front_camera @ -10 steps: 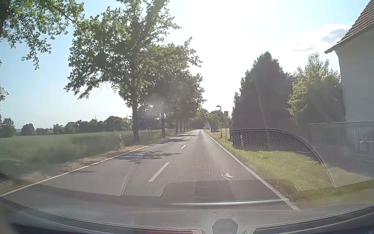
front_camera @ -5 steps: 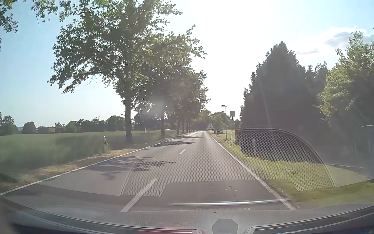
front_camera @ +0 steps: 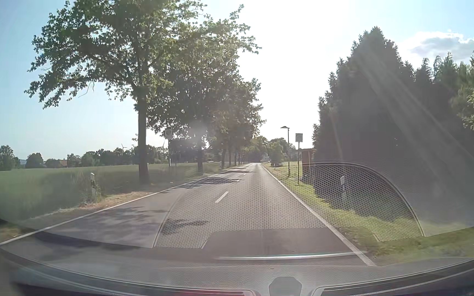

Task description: Follow the waypoints while adhering to traffic rules and regulations

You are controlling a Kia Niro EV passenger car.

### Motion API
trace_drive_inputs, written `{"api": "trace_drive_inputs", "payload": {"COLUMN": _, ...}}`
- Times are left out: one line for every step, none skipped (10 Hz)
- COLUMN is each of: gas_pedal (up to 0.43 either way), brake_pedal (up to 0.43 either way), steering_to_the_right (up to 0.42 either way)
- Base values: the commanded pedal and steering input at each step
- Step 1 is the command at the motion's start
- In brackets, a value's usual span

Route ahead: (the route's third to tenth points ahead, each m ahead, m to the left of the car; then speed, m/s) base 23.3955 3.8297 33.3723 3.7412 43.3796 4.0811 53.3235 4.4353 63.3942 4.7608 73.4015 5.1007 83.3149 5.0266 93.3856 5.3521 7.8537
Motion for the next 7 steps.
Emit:
{"api": "trace_drive_inputs", "payload": {"gas_pedal": 0.248, "brake_pedal": 0.006, "steering_to_the_right": -0.004}}
{"api": "trace_drive_inputs", "payload": {"gas_pedal": 0.248, "brake_pedal": 0.006, "steering_to_the_right": -0.01}}
{"api": "trace_drive_inputs", "payload": {"gas_pedal": 0.248, "brake_pedal": 0.006, "steering_to_the_right": -0.01}}
{"api": "trace_drive_inputs", "payload": {"gas_pedal": 0.189, "brake_pedal": 0.006, "steering_to_the_right": -0.006}}
{"api": "trace_drive_inputs", "payload": {"gas_pedal": 0.15, "brake_pedal": 0.006, "steering_to_the_right": -0.002}}
{"api": "trace_drive_inputs", "payload": {"gas_pedal": 0.138, "brake_pedal": 0.006, "steering_to_the_right": -0.002}}
{"api": "trace_drive_inputs", "payload": {"gas_pedal": 0.138, "brake_pedal": 0.006, "steering_to_the_right": -0.002}}
